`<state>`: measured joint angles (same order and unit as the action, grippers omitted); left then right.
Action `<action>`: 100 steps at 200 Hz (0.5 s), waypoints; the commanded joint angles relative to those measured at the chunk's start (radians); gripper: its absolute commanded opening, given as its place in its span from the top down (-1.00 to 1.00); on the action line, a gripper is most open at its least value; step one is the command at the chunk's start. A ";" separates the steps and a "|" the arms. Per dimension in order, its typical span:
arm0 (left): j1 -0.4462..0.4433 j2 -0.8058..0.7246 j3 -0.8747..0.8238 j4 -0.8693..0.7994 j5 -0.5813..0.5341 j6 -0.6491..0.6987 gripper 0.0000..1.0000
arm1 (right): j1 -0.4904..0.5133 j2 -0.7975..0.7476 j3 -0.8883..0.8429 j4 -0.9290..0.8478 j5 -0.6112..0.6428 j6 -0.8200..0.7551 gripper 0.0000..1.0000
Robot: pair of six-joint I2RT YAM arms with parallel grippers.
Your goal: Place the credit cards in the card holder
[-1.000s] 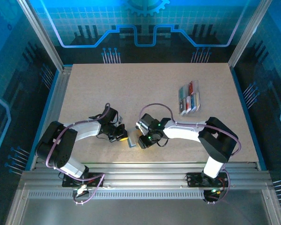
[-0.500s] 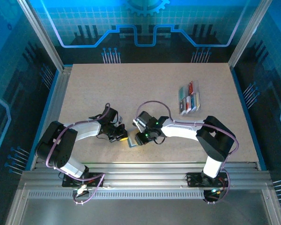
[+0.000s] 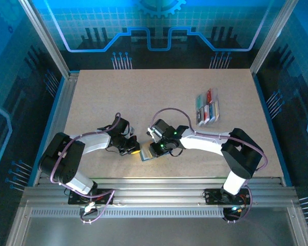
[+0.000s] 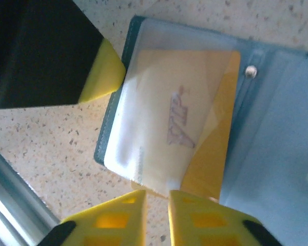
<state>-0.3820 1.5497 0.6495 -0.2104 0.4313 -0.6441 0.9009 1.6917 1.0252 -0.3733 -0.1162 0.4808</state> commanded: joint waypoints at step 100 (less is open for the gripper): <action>0.005 0.014 -0.032 -0.001 -0.019 0.023 0.95 | 0.079 0.144 0.052 0.045 -0.049 0.079 0.90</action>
<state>-0.3820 1.5497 0.6441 -0.2016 0.4328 -0.6441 0.9684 1.7931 1.0260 -0.3649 -0.1623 0.5388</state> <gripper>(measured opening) 0.053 0.052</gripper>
